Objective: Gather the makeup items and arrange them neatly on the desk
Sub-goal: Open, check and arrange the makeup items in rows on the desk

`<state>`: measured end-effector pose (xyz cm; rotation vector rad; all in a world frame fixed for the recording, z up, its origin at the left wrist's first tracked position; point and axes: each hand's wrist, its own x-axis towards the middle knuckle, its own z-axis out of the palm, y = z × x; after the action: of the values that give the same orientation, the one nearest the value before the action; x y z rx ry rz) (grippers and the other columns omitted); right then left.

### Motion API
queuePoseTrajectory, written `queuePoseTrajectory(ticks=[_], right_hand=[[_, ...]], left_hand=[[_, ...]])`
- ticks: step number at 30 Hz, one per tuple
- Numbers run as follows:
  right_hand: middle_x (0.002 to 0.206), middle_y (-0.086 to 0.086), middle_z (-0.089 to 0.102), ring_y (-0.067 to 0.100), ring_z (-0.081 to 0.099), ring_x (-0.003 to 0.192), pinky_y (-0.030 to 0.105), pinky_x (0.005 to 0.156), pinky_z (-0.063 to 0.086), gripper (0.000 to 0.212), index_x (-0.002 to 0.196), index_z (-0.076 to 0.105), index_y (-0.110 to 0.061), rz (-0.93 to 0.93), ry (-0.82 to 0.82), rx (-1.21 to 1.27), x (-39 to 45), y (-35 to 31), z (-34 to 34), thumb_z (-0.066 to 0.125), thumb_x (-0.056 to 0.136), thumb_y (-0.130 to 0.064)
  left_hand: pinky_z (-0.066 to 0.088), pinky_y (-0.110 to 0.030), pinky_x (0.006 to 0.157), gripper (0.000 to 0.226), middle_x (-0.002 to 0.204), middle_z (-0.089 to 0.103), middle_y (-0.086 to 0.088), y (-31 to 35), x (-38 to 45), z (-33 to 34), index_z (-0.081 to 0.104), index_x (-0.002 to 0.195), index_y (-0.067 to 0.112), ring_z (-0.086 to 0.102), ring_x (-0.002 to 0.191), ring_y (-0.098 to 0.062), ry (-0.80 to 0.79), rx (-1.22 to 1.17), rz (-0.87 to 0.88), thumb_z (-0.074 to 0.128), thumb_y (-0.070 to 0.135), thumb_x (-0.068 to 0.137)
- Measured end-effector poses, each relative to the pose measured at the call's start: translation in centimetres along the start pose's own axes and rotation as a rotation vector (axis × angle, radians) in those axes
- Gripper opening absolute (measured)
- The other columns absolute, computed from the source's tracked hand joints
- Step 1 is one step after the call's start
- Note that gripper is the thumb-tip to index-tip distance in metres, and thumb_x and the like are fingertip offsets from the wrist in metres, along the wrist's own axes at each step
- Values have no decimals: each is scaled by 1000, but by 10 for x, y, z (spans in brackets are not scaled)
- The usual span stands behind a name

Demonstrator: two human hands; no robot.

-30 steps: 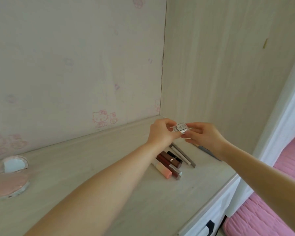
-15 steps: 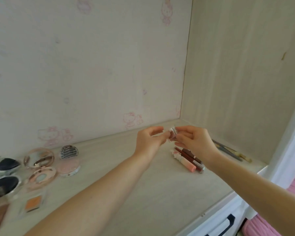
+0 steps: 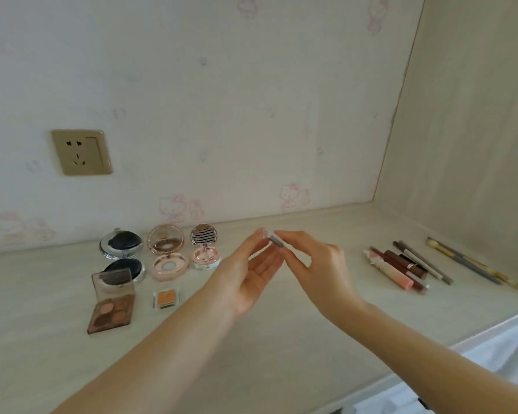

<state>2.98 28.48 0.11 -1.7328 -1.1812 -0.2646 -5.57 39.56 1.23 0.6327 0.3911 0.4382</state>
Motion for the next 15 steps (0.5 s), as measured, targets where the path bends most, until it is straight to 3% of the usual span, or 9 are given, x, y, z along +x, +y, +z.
queuePoseTrajectory(ticks=[2,7,12,15], right_hand=[[103,-15,71,-2,64,96,16,83,50,28,113,68,-22,-55,9,20,-4,-9,17,64,89,-9],[110,-12,69,-5,62,101,8,88,44,32,113,68,-18,-160,1,84,-11,-25,53,66,85,-2],[113,-12,67,1,62,107,19,92,48,24,105,70,-18,-171,-1,171,-18,-29,82,70,84,-6],[111,-9,66,3,62,106,21,90,49,22,102,71,-14,-142,8,203,-26,-25,96,73,82,-8]], left_hand=[[56,-36,88,31,114,67,-21,11,-9,-17,62,113,0,68,103,-28,-1,2,-6,67,16,87],[58,-40,84,25,110,68,-19,33,-28,-51,66,109,6,68,99,-32,-15,64,-2,66,20,88],[58,-35,77,39,106,65,-19,42,-35,-81,64,115,-2,65,97,-30,3,76,66,70,17,82],[59,-35,76,27,102,67,-17,36,-38,-94,72,104,1,66,93,-29,14,71,62,69,17,82]])
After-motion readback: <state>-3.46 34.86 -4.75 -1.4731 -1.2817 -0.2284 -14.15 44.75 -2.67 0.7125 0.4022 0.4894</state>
